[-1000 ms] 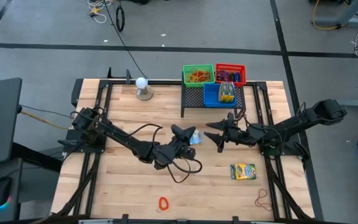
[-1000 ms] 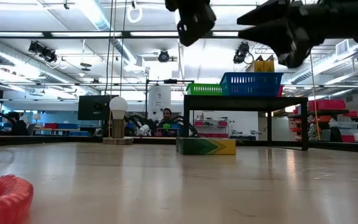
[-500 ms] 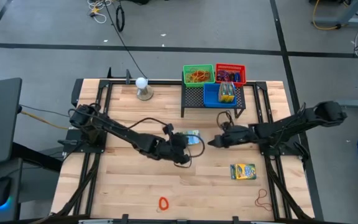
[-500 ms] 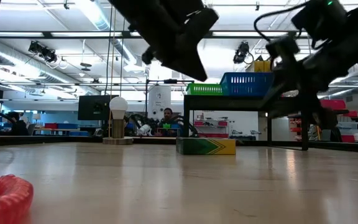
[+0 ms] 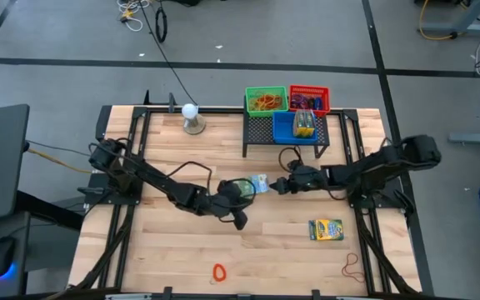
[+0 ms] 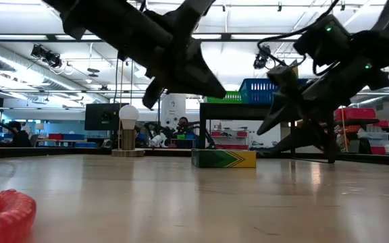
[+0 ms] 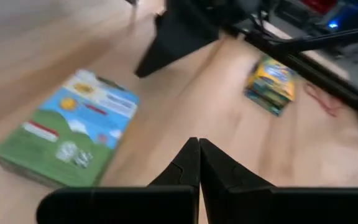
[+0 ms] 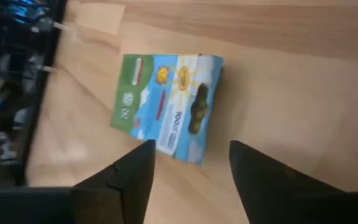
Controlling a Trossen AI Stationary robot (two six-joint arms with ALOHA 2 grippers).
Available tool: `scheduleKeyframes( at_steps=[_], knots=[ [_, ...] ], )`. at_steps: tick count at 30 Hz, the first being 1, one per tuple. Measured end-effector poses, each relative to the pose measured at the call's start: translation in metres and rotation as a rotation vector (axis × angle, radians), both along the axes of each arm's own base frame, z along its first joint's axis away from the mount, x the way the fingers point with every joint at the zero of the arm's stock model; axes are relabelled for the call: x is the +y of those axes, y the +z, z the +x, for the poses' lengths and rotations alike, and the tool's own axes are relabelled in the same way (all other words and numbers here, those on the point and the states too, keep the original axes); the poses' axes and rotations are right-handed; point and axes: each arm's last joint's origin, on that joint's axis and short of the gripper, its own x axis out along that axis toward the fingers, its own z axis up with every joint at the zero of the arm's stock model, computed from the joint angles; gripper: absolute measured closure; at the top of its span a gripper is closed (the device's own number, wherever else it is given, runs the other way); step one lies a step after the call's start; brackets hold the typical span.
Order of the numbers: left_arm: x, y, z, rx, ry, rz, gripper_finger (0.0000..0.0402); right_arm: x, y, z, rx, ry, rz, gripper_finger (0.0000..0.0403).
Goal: Pick & Place Office Desk Supplies
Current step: Put the yellow crayon box into the blue bin
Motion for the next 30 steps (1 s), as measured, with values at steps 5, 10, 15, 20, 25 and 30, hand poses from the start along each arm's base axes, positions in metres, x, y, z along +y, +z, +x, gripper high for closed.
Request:
scheduleKeyframes(
  at_steps=[5,10,15,20,25,30],
  knots=[
    [0.008,-0.005,-0.011,-0.023,0.007,-0.055,0.04,-0.003,-0.007,0.019,0.05,-0.012,-0.028,0.0198],
    [0.014,-0.011,-0.029,-0.049,0.005,-0.118,0.04,-0.003,-0.013,0.031,0.108,-0.02,-0.028,0.0199],
    [0.019,-0.013,-0.043,-0.11,0.0,-0.17,0.04,-0.003,-0.014,0.036,0.093,-0.026,-0.031,0.0209],
    [0.024,-0.016,-0.047,-0.115,0.028,-0.202,0.0399,-0.003,-0.013,0.04,0.04,-0.029,-0.057,0.026],
    [0.037,-0.018,-0.044,-0.112,0.05,-0.322,0.0383,-0.005,-0.017,0.047,0.032,-0.012,-0.051,0.0303],
    [0.052,-0.021,-0.042,-0.08,0.058,-0.387,0.0354,-0.004,-0.017,0.054,0.031,0.039,-0.063,0.0334]
  ],
)
